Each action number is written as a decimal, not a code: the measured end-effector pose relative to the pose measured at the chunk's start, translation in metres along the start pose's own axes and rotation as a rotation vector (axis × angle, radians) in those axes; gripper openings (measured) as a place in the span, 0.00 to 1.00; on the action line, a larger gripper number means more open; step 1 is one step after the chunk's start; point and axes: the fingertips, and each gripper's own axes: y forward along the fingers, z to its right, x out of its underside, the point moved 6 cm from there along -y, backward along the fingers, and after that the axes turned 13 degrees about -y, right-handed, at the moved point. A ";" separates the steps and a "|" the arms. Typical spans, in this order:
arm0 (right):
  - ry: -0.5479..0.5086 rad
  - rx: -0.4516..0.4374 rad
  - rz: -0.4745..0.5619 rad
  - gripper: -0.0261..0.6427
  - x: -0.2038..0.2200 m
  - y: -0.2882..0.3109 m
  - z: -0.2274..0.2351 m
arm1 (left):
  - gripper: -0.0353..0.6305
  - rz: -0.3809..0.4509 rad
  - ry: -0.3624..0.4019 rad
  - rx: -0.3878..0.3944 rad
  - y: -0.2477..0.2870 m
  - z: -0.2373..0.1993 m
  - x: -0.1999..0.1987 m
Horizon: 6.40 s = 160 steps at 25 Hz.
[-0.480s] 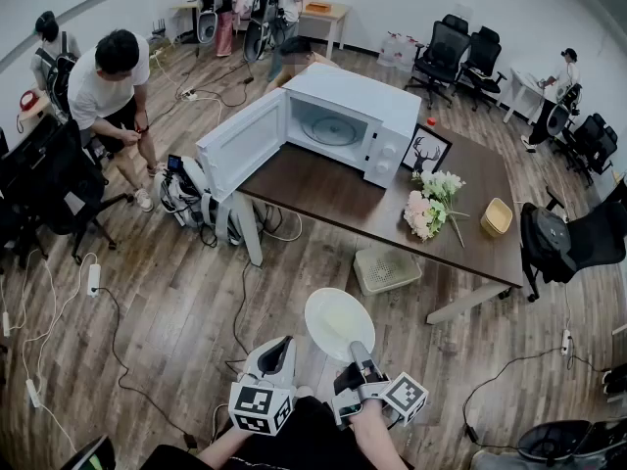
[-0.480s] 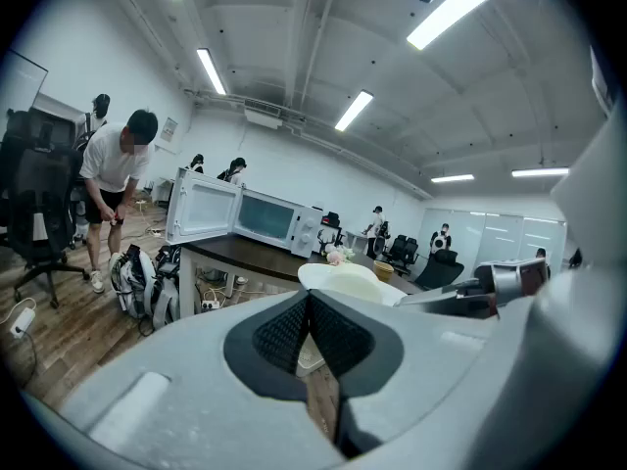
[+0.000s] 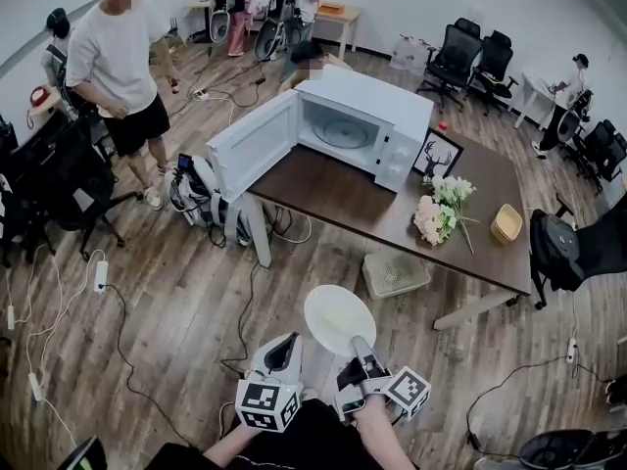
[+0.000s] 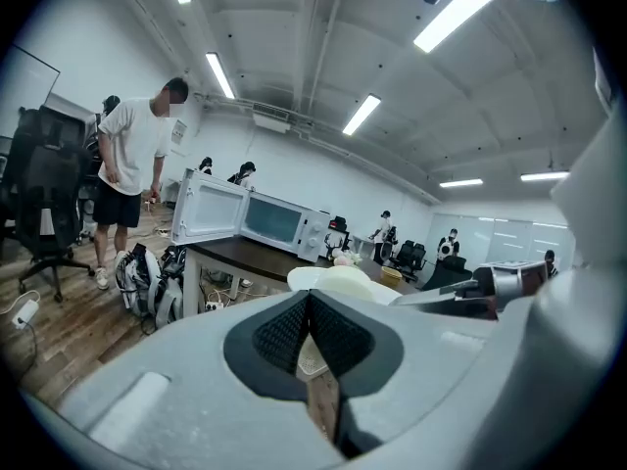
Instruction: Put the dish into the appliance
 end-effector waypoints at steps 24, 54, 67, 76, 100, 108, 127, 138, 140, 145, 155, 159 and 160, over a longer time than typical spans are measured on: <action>0.086 0.007 0.137 0.13 -0.051 0.141 -0.016 | 0.07 -0.032 0.046 0.136 0.146 -0.059 -0.079; 0.068 0.034 0.059 0.14 -0.130 0.318 -0.014 | 0.07 -0.060 -0.019 0.031 0.303 -0.136 -0.141; 0.037 -0.014 -0.004 0.14 -0.215 0.414 -0.013 | 0.07 -0.003 -0.063 -0.096 0.407 -0.133 -0.175; 0.065 -0.009 -0.009 0.14 -0.243 0.459 -0.010 | 0.07 0.023 -0.063 -0.141 0.456 -0.130 -0.186; 0.166 0.153 0.214 0.14 -0.255 0.549 -0.007 | 0.07 -0.076 -0.008 -0.044 0.507 -0.174 -0.229; 0.140 0.192 0.282 0.14 -0.260 0.577 -0.007 | 0.07 -0.105 -0.001 -0.037 0.512 -0.190 -0.233; -0.069 0.279 0.185 0.17 -0.285 0.638 -0.007 | 0.07 -0.142 -0.021 -0.039 0.535 -0.211 -0.241; -0.276 0.228 0.114 0.42 -0.297 0.651 -0.016 | 0.07 -0.143 -0.033 -0.044 0.542 -0.211 -0.239; -0.329 0.240 0.101 0.46 -0.297 0.651 -0.017 | 0.07 -0.142 -0.032 -0.045 0.542 -0.211 -0.239; -0.467 0.261 0.075 0.52 -0.296 0.654 -0.019 | 0.07 -0.134 -0.033 -0.054 0.541 -0.213 -0.241; -0.766 0.305 -0.052 0.58 -0.288 0.664 -0.016 | 0.07 -0.118 -0.017 -0.049 0.537 -0.216 -0.246; -0.871 0.321 -0.114 0.59 -0.284 0.666 -0.017 | 0.07 -0.118 -0.009 -0.046 0.537 -0.216 -0.247; -0.904 0.325 -0.128 0.59 -0.282 0.667 -0.017 | 0.07 -0.117 -0.002 -0.049 0.537 -0.216 -0.247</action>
